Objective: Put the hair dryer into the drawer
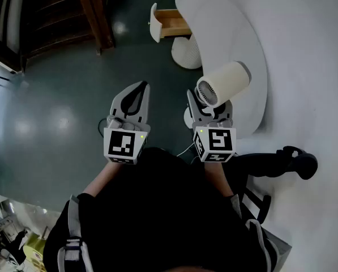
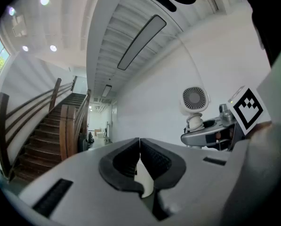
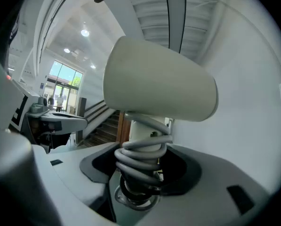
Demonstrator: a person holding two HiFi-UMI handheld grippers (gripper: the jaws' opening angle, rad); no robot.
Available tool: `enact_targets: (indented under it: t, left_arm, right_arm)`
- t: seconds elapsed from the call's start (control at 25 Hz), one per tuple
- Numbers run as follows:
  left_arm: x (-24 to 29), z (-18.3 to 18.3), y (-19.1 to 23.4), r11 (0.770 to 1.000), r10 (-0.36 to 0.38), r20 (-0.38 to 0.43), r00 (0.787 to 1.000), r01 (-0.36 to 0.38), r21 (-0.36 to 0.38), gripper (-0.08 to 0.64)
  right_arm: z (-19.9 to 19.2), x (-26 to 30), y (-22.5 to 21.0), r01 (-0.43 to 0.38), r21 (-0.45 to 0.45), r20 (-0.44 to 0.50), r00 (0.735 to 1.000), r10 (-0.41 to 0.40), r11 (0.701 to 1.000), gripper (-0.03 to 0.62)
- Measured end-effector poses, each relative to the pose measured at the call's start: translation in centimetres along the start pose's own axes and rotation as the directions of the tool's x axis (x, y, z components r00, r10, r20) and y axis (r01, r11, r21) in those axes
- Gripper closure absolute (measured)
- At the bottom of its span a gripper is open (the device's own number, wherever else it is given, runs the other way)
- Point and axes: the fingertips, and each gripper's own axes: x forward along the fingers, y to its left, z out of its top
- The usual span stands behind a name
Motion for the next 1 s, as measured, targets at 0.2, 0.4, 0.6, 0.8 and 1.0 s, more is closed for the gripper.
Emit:
enact_targets:
  t: [0.2, 0.4, 0.6, 0.8, 1.0]
  left_arm:
    - [-0.1, 0.0, 0.6, 1.000, -0.016, 0.004, 1.000, 0.016, 0.002, 0.551]
    - [-0.4, -0.3, 2.0, 0.999, -0.036, 0.002, 0.999, 0.037, -0.012, 0.551]
    - [-0.1, -0.7, 2.8, 0.998, -0.067, 0.008, 0.998, 0.067, -0.005, 0.551]
    - [0.6, -1.5, 3.7, 0.997, -0.073, -0.002, 0.997, 0.073, -0.017, 0.551]
    - [4.2, -2.3, 4.7, 0.998, -0.063, -0.006, 0.998, 0.063, -0.019, 0.551]
  right_arm:
    - [0.4, 0.6, 0.4, 0.018, 0.000, 0.005, 1.000, -0.018, 1.000, 0.313]
    - [1.0, 1.4, 1.7, 0.023, 0.011, 0.017, 1.000, -0.023, 1.000, 0.313]
    - [0.4, 1.9, 2.4, 0.039, 0.031, 0.004, 0.999, -0.039, 0.999, 0.313]
    - [-0.3, 3.0, 2.6, 0.034, 0.032, -0.013, 0.999, -0.034, 0.999, 0.313]
    - [-0.5, 6.5, 0.6, 0.023, 0.028, 0.006, 1.000, -0.023, 0.999, 0.313]
